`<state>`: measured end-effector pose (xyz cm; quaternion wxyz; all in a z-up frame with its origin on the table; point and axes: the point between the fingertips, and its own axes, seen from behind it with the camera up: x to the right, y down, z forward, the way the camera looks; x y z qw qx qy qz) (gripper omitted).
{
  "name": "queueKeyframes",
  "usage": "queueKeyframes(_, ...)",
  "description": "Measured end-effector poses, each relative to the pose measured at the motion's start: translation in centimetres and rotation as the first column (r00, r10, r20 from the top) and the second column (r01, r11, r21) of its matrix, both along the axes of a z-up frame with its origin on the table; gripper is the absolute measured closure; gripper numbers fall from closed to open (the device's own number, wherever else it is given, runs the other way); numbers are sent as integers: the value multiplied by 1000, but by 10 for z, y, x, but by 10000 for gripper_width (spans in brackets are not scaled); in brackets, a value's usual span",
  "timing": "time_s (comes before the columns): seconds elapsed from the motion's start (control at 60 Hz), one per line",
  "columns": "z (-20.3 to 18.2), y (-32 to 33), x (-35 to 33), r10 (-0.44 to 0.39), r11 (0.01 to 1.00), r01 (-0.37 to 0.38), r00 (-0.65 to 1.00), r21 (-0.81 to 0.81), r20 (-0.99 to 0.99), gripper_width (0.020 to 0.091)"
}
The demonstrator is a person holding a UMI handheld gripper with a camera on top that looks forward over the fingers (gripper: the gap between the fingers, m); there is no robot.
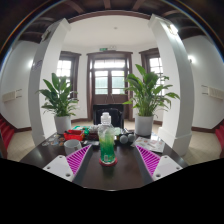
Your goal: Pour water
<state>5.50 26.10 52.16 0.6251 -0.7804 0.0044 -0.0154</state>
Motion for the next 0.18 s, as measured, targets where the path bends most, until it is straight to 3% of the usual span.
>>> queueKeyframes(0.183,4,-10,2,-24,1000,24,1000,3,7,246)
